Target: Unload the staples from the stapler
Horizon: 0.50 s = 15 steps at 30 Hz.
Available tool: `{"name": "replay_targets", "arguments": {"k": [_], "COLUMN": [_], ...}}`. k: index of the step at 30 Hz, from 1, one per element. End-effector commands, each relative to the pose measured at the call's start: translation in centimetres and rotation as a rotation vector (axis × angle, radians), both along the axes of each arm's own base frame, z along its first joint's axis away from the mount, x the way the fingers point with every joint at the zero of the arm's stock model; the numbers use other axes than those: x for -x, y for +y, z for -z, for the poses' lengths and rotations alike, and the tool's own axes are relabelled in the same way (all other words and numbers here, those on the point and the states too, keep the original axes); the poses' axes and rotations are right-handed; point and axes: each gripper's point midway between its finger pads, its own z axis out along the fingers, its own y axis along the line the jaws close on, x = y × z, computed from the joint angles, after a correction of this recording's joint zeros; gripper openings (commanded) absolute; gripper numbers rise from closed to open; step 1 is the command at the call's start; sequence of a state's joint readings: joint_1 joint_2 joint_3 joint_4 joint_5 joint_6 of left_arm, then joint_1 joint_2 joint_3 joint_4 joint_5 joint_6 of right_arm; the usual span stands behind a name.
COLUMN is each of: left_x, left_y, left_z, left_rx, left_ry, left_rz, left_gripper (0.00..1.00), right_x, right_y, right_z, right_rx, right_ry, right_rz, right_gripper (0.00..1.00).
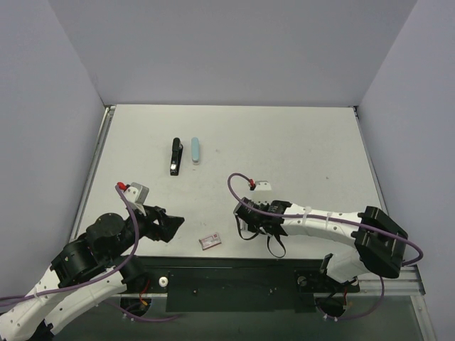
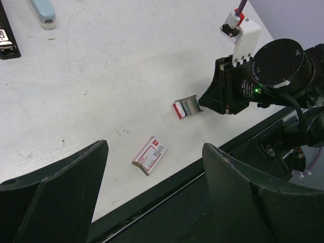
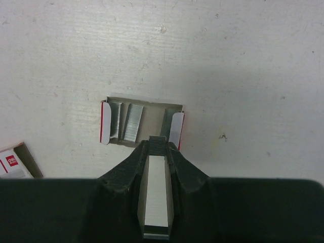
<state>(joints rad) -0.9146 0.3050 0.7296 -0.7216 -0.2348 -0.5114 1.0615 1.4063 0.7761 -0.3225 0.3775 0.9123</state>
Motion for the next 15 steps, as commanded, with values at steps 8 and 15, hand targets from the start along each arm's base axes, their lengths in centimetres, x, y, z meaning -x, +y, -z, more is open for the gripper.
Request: {"name": "replay_targets", "arguments": {"k": [8,15], "left_x": [-0.2,-0.1], "left_y": [-0.3,-0.3], "left_z": [-1.3,-1.4], "left_rx": [0.038,0.042], "left_ry": [-0.046,-0.048], "left_rz": [0.01,0.013], "left_gripper": [0.86,0.86], "right_x": [-0.8,-1.2], "right_y": [-0.2,0.2], "right_z": [1.4,1.9], "right_rx": [0.009,0.015], "right_ry": [0.0,0.005], "right_rz": [0.093,0.108], "right_gripper": [0.08,0.09]}}
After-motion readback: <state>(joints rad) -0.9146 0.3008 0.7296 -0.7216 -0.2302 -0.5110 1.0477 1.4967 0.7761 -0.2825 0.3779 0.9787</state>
